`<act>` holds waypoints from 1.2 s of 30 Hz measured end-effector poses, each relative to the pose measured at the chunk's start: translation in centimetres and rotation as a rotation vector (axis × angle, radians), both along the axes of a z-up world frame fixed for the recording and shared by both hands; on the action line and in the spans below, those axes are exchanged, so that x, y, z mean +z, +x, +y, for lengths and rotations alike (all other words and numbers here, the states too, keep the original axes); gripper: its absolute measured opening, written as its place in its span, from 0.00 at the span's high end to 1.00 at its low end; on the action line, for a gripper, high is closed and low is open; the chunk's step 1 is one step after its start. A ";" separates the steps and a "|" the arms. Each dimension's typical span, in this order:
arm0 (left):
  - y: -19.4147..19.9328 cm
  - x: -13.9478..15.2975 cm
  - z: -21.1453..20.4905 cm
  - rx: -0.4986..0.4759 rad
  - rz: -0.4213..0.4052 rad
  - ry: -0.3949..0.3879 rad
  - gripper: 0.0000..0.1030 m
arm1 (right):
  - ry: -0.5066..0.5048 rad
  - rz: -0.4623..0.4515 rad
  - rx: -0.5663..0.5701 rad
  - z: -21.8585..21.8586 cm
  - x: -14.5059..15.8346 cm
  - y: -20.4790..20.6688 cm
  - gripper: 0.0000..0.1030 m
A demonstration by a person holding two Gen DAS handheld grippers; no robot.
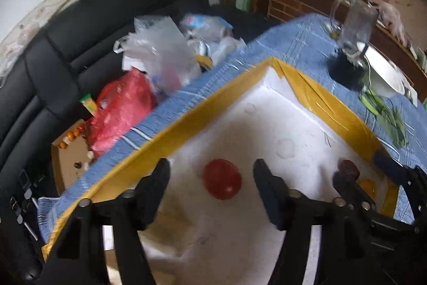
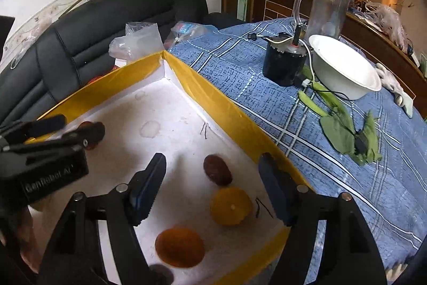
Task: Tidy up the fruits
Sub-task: 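Lower the tomato and date into the tray and open both tools, then move both tools back toward the remaining buns on the table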
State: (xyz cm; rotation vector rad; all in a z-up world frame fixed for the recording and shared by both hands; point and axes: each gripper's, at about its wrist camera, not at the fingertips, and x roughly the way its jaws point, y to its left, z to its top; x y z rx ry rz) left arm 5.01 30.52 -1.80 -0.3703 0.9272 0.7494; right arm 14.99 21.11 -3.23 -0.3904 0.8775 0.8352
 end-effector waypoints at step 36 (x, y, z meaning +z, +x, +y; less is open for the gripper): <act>2.9 1.1 -26.3 -0.605 -0.059 0.107 0.19 | 0.004 0.006 -0.592 -37.5 -0.6 0.9 0.38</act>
